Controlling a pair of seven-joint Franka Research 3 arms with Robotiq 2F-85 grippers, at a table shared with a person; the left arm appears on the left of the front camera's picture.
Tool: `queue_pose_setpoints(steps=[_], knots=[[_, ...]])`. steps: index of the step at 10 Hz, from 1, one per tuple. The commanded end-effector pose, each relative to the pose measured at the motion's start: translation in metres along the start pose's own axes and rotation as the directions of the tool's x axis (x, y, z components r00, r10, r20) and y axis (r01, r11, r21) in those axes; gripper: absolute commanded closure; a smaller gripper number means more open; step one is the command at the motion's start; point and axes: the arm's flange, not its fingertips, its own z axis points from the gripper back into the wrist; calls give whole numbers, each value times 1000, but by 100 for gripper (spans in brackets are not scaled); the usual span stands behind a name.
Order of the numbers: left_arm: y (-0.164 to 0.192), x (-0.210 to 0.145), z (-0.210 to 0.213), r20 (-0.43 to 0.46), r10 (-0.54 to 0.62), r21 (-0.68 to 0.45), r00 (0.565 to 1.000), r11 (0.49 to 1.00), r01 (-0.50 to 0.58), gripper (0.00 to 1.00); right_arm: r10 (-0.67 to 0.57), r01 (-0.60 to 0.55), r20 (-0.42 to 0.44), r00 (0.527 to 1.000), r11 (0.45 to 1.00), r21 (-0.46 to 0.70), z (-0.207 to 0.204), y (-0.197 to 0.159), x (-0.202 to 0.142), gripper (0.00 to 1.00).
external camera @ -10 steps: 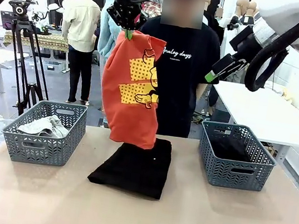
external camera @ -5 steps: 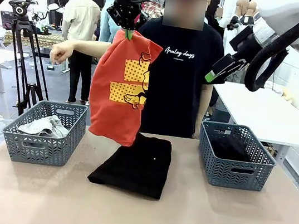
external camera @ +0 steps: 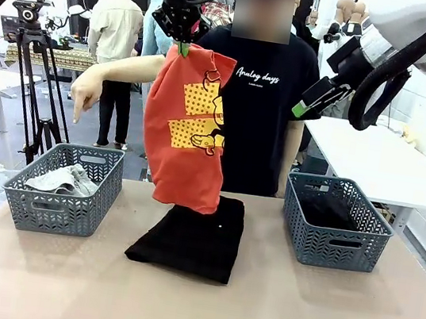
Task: Sort the tops and bottoms.
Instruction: Sort the clothes according to human instructions.
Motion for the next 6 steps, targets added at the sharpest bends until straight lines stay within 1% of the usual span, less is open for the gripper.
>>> queue_pose_setpoints(steps=[1, 6], knots=[[4, -1, 4, 6, 8, -14, 1000, 1000, -8, 100, 0, 0, -1, 1000, 1000, 1, -1, 1, -1, 0], [4, -1, 4, 6, 8, -14, 1000, 1000, -8, 100, 0, 0, -1, 1000, 1000, 1, -1, 1, -1, 0]])
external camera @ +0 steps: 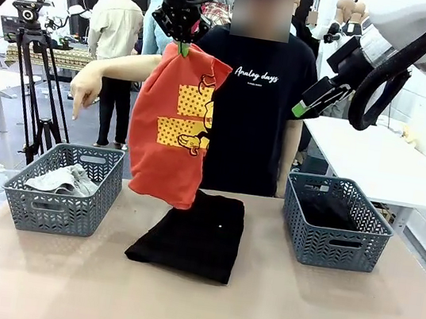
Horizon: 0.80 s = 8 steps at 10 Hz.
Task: Sort the tops and bottoms.
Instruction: Sort the clothes according to human instructions.
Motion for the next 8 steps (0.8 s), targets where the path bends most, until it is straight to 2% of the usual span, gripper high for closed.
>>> queue_pose_setpoints(steps=[1, 3, 6, 8], knots=[[0, 0, 0, 0, 0, 0, 1000, 1000, 0, 100, 0, 0, -1, 1000, 1000, 1, -1, 1, -1, 0], [36, 10, 24, 74, 11, -12, 997, 1000, -10, 100, 0, 0, -1, 1000, 1000, 1, -1, 1, -1, 0], [88, 16, 53, 147, 57, 74, 987, 995, -69, 100, 0, 0, -1, 1000, 1000, 1, -1, 1, -1, 0], [124, -1, 40, 94, 119, 171, 988, 976, -134, 100, 0, 0, -1, 1000, 1000, 1, -1, 1, -1, 0]])
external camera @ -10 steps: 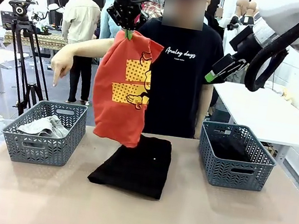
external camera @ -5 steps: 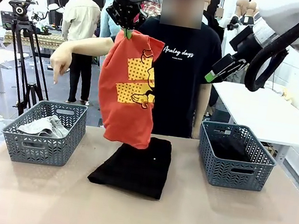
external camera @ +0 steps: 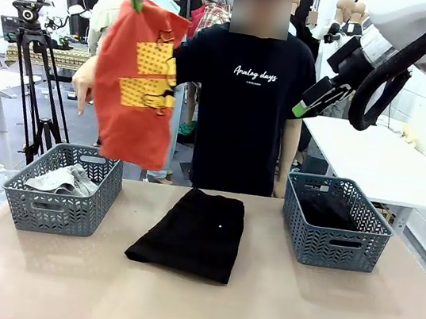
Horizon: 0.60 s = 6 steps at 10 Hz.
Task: Sort the tops and bottoms.
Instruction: Sort the clothes according to human instructions.
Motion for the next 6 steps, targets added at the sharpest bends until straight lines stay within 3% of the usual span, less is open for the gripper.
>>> queue_pose_setpoints(steps=[1, 4, 5, 6], knots=[[24, -21, -10, -23, 60, 65, 998, 996, -58, 100, 1, -1, -1, 1000, 1000, 1, -1, 1, -1, 0], [81, -30, -26, 33, 156, 194, 987, 968, -159, 100, 1, -1, -1, 1000, 1000, 1, -1, 1, -1, 0], [55, -7, -22, -31, 77, 101, 997, 992, -73, 100, 1, -1, -1, 1000, 1000, 1, -1, 1, -1, 0], [55, -7, -22, -31, 77, 101, 997, 992, -73, 100, 1, -1, -1, 1000, 1000, 1, -1, 1, -1, 0]])
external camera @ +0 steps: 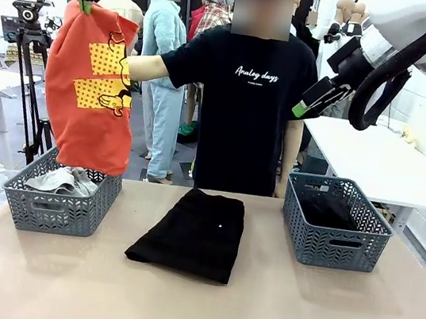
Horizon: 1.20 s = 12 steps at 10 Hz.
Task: Sort the tops and bottoms.
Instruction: Sort the clothes according to human instructions.
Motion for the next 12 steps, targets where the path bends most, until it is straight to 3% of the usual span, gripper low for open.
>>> queue_pose_setpoints(steps=[1, 5, 7, 12], knots=[[-13, 3, 9, 2, -27, -31, 1000, 999, 27, 100, 1, -1, -1, 1000, 1000, 1, -1, 1, -1, 0], [-20, -4, 4, 1, -28, -22, 1000, 999, 28, 100, 1, -1, -1, 1000, 1000, 1, -1, 1, -1, 0], [4, -13, -22, -54, 41, -4, 998, 999, -41, 100, 1, -1, -1, 1000, 1000, 1, -1, 1, -1, 0], [64, -15, -14, 17, 80, 116, 997, 990, -81, 100, 1, -1, -1, 1000, 1000, 1, -1, 1, -1, 0]])
